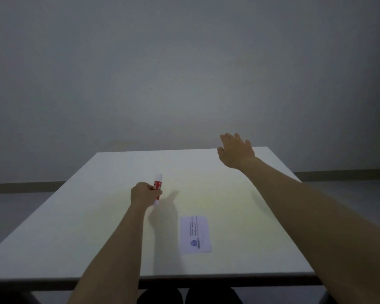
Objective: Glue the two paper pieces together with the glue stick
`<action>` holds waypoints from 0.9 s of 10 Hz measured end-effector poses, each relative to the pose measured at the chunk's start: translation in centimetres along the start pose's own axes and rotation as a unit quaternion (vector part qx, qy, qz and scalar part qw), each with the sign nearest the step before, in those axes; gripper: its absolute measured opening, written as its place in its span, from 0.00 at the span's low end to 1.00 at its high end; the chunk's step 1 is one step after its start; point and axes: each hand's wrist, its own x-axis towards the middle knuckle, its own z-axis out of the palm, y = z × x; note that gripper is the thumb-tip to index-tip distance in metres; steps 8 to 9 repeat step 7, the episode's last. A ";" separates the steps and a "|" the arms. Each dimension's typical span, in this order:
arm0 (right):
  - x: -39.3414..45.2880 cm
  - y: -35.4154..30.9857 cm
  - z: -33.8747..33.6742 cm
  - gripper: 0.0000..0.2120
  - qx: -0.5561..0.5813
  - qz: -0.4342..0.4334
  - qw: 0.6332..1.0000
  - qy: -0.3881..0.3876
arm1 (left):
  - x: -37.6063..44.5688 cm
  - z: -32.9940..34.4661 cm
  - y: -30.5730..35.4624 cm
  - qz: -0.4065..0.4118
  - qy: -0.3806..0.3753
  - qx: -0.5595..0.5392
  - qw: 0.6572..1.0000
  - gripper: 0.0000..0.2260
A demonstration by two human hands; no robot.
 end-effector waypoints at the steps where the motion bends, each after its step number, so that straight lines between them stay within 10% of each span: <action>1: -0.4 -0.1 0.4 0.25 0.001 -0.003 1.000 -0.003 | -0.8 1.0 -0.1 0.037 0.028 -0.059 0.997 0.07; 9: -1.3 1.7 -1.4 0.25 -0.021 0.010 1.000 0.016 | -3.5 2.1 -2.5 0.055 -0.026 -0.055 0.997 0.35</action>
